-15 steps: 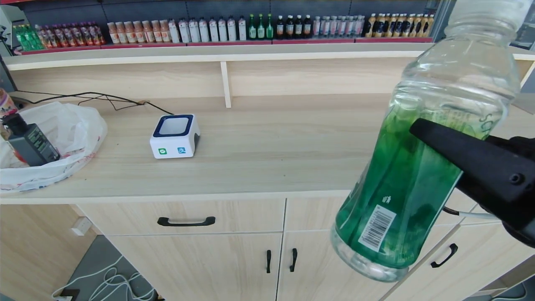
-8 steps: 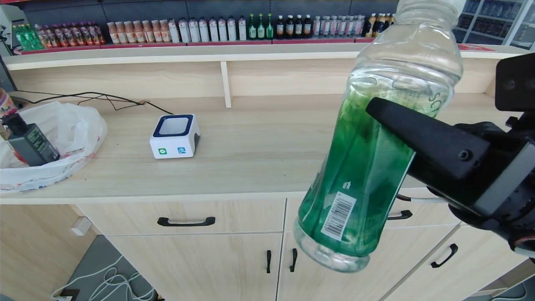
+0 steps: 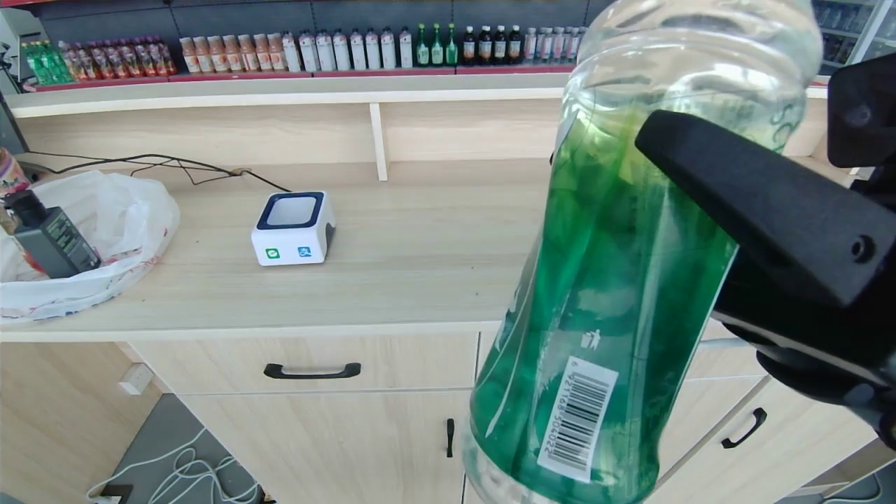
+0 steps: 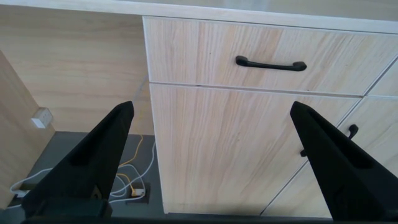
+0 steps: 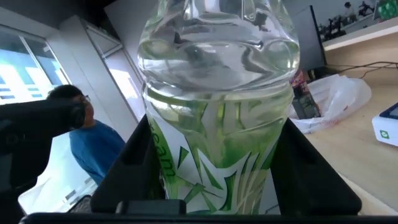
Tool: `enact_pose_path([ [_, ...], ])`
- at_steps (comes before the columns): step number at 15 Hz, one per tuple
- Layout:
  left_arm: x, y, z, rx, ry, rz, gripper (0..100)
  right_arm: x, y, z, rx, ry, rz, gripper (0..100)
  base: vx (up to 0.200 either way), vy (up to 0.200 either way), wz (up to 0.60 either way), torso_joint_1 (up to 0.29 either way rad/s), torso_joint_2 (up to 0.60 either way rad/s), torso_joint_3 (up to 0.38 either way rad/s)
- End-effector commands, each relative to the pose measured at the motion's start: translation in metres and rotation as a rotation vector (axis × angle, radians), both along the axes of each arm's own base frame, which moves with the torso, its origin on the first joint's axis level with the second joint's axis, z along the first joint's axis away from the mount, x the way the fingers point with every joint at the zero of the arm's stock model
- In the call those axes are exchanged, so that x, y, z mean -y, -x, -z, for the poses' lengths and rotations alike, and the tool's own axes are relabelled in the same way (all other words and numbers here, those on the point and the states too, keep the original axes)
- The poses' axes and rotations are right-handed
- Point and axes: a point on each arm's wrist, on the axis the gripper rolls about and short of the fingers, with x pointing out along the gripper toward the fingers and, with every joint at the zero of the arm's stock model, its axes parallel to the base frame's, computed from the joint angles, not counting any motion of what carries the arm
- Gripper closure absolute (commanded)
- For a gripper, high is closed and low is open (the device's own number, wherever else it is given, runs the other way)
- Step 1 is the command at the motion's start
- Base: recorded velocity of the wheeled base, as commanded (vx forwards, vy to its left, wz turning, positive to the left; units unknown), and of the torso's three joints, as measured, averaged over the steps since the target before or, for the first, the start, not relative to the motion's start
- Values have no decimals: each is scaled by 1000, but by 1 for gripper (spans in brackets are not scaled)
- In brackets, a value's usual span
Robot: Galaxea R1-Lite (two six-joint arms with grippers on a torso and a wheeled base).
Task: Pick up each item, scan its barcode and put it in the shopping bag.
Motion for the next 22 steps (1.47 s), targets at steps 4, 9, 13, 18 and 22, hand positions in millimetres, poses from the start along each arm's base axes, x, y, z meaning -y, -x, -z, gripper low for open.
enact_pose_path([
  [4,0,0,0,1,1,0,0,-3,-2,-6,-33,-22,-33,100,0,0,0,0,0,0],
  [9,0,0,0,1,1,0,0,-2,-3,-5,-47,-23,-35,100,0,0,0,0,0,0],
  [13,0,0,0,1,1,0,0,2,-7,-6,-54,-27,-19,100,0,0,0,0,0,0],
  [18,0,0,0,1,1,0,0,6,-7,-6,-71,-30,-17,100,0,0,0,0,0,0],
  [22,0,0,0,1,1,0,0,6,-7,-8,-65,-35,-18,100,0,0,0,0,0,0],
])
